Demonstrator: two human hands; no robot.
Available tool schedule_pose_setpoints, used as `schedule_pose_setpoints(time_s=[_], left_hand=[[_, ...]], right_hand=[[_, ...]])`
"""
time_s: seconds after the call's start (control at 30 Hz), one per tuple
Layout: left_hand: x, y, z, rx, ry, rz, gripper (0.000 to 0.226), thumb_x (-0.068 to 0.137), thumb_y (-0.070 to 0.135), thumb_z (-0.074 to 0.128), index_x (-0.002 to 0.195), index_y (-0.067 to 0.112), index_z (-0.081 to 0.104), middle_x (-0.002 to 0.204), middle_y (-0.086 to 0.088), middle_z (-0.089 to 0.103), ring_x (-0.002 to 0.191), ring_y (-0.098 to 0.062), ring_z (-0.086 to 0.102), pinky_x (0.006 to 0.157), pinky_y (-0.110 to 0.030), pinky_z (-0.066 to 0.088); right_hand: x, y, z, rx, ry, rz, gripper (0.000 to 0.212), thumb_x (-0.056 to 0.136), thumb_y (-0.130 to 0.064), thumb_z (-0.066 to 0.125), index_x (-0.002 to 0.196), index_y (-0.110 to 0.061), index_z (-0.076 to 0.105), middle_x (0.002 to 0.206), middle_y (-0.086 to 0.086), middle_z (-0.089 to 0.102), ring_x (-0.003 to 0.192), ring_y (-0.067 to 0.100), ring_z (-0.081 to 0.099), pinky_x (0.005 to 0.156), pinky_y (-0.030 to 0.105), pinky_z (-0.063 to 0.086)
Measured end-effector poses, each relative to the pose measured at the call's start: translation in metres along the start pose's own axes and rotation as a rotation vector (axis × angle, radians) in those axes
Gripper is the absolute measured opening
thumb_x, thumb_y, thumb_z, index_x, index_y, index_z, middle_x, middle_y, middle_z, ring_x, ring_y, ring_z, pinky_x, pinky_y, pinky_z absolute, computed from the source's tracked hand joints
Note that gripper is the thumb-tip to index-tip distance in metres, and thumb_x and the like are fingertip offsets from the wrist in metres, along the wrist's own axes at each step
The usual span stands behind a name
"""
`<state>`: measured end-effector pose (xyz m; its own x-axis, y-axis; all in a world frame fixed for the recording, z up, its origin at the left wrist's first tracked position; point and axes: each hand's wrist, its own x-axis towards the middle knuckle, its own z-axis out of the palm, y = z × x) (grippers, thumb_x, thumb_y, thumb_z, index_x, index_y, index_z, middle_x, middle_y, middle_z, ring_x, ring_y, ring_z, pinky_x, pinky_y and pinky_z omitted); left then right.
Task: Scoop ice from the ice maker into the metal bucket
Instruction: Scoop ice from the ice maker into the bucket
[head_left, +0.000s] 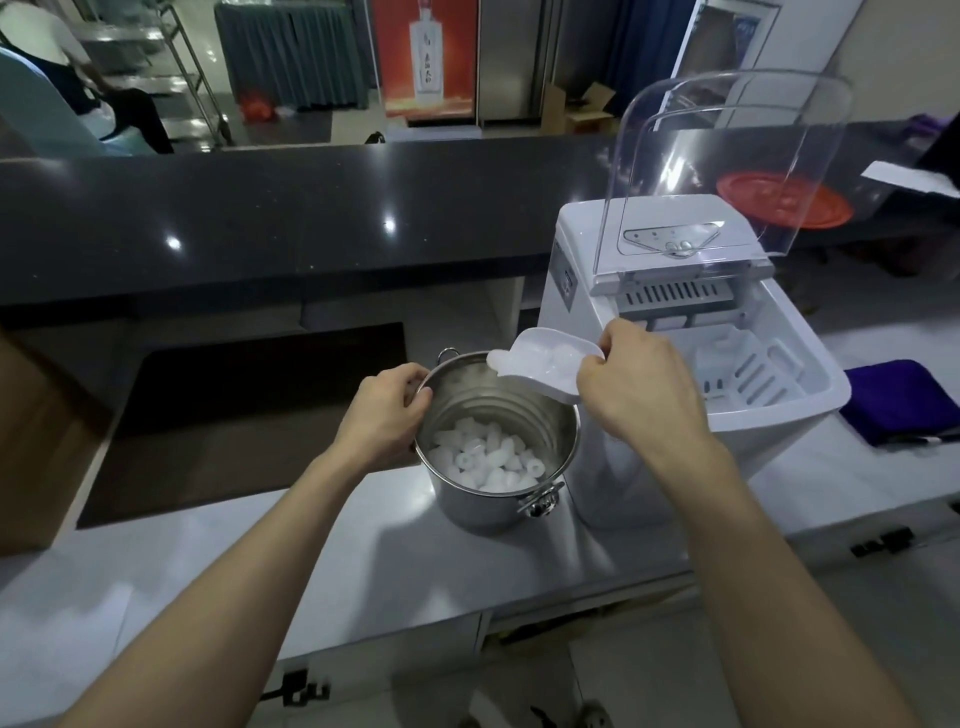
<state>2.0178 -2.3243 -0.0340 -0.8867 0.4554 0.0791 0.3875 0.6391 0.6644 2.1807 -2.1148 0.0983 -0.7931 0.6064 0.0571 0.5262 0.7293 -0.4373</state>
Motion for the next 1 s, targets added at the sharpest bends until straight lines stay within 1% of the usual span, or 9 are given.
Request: schedule_pose_setpoints(time_s=[0.17,0.3,0.4,0.5,0.6,0.7,0.77,0.87,1.0], left_hand=[[0.0,-0.003,0.004,-0.022,0.031,0.017,0.019,0.104,0.024,0.061,0.113,0.029,0.077,0.056,0.027,0.057,0.063,-0.002,0.054,0.063,-0.027,0.039],[-0.001,-0.004,0.005,-0.032,0.044,0.031,0.02,0.104,0.024,0.061,0.113,0.03,0.078,0.058,0.026,0.057,0.064,0.0,0.055,0.063,-0.024,0.04],[-0.001,-0.003,0.005,-0.028,0.046,0.053,0.021,0.104,0.024,0.061,0.116,0.029,0.078,0.067,0.024,0.061,0.07,0.0,0.058,0.066,-0.022,0.041],[-0.002,-0.001,0.004,-0.031,0.049,0.059,0.022,0.104,0.024,0.061,0.117,0.028,0.078,0.069,0.023,0.061,0.07,-0.001,0.059,0.065,-0.021,0.042],[-0.002,-0.003,0.004,-0.027,0.063,0.062,0.022,0.104,0.023,0.062,0.116,0.027,0.079,0.059,0.025,0.056,0.065,0.003,0.056,0.063,-0.018,0.039],[-0.002,-0.002,0.004,-0.024,0.066,0.062,0.022,0.103,0.022,0.062,0.116,0.028,0.08,0.057,0.028,0.054,0.064,0.005,0.055,0.064,-0.016,0.038],[-0.001,-0.002,0.004,-0.021,0.069,0.067,0.022,0.104,0.022,0.062,0.117,0.027,0.08,0.057,0.029,0.054,0.064,0.006,0.055,0.063,-0.013,0.037],[0.0,-0.001,0.004,-0.019,0.068,0.072,0.023,0.104,0.021,0.062,0.117,0.027,0.08,0.058,0.029,0.055,0.066,0.005,0.055,0.064,-0.015,0.038],[0.005,-0.002,0.004,-0.015,0.061,0.075,0.021,0.104,0.022,0.063,0.116,0.026,0.08,0.059,0.034,0.056,0.062,0.002,0.052,0.064,-0.022,0.038]], right_hand=[[-0.007,-0.002,0.003,-0.065,0.018,-0.042,0.015,0.096,-0.016,0.046,0.106,-0.008,0.055,0.099,0.016,0.064,0.09,0.038,0.053,0.073,0.038,0.036],[-0.012,-0.005,0.008,-0.146,0.051,-0.079,0.009,0.096,-0.013,0.049,0.103,-0.009,0.052,0.084,0.009,0.052,0.081,0.037,0.048,0.07,0.039,0.033],[-0.012,-0.006,0.012,-0.186,0.056,-0.109,0.005,0.094,-0.011,0.049,0.098,-0.011,0.047,0.072,0.003,0.04,0.077,0.036,0.046,0.07,0.039,0.032],[-0.011,-0.006,0.013,-0.22,0.068,-0.134,0.005,0.093,-0.009,0.05,0.095,-0.011,0.045,0.068,0.001,0.034,0.074,0.036,0.046,0.067,0.039,0.032],[-0.008,-0.004,0.015,-0.252,0.098,-0.171,0.008,0.093,-0.006,0.051,0.093,-0.011,0.045,0.069,0.003,0.04,0.071,0.034,0.046,0.065,0.038,0.032],[-0.005,-0.002,0.019,-0.295,0.142,-0.254,0.007,0.094,-0.007,0.058,0.095,-0.012,0.054,0.079,0.008,0.06,0.072,0.031,0.051,0.063,0.037,0.033],[-0.003,-0.001,0.02,-0.33,0.16,-0.314,0.009,0.095,-0.009,0.064,0.102,-0.015,0.062,0.087,0.007,0.067,0.078,0.03,0.057,0.064,0.035,0.034],[0.0,0.002,0.022,-0.328,0.177,-0.413,0.015,0.094,-0.009,0.068,0.107,-0.017,0.068,0.093,0.005,0.068,0.089,0.029,0.06,0.067,0.035,0.033],[0.002,0.006,0.023,-0.25,0.199,-0.484,0.015,0.094,-0.009,0.072,0.106,-0.018,0.072,0.09,0.001,0.065,0.09,0.027,0.06,0.067,0.035,0.039]])
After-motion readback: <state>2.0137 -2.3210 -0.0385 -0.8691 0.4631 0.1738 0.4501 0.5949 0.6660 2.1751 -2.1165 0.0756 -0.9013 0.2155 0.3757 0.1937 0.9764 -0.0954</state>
